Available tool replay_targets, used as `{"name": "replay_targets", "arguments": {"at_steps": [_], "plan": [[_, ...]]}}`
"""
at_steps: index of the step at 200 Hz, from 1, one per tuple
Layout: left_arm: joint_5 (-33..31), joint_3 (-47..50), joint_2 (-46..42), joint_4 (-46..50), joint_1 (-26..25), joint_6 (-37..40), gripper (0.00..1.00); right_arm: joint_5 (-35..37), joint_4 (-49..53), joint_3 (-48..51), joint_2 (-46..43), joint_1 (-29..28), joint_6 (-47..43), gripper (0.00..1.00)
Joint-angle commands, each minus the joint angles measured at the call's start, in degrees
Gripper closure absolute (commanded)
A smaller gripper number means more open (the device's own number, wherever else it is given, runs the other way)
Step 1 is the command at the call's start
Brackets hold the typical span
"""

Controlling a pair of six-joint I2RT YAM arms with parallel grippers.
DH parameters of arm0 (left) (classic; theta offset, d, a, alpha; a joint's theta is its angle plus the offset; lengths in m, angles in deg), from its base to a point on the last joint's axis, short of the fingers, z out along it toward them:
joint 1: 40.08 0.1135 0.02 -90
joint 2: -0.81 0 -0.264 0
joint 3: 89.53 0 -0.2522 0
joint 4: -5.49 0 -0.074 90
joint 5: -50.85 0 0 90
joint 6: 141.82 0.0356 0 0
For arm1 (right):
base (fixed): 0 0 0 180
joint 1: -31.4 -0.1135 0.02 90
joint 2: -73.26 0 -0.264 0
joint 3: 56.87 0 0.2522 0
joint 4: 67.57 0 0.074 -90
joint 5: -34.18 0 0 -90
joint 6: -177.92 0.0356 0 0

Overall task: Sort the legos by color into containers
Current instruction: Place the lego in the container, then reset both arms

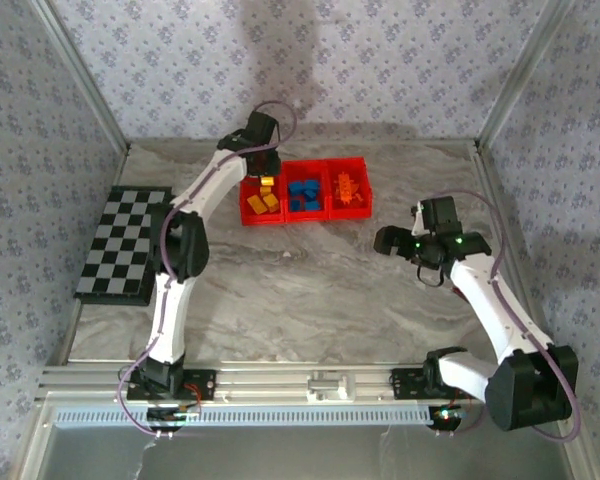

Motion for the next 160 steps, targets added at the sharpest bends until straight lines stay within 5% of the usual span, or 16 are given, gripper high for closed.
{"name": "replay_targets", "arguments": {"at_steps": [1,39,81,117,160], "plan": [[-0.3,-4.0,1.7,3.6,1.2,-0.8,0.68,-1.4,2.5,0.4,-1.4,1.0,-1.1,0.0],[-0.5,-4.1,1.5,3.4,1.7,-0.3,0.31,-1.7,2.9,0.9,-2.2,1.6,-1.3,0.0],[-0.2,3.6,-7.1,-1.7,1.9,1.4,0.01,-1.4,3.7,1.2,-3.2,1.9,-1.4,0.0],[0.7,22.5,-22.4,-12.1,2.8,2.1,0.0,-1.5,2.7,2.9,-3.7,3.0,-1.6,0.0],[3.3,63.1,-50.6,-40.5,4.8,5.9,0.0,2.7,-6.0,5.5,-3.5,4.8,-2.1,0.0]]}}
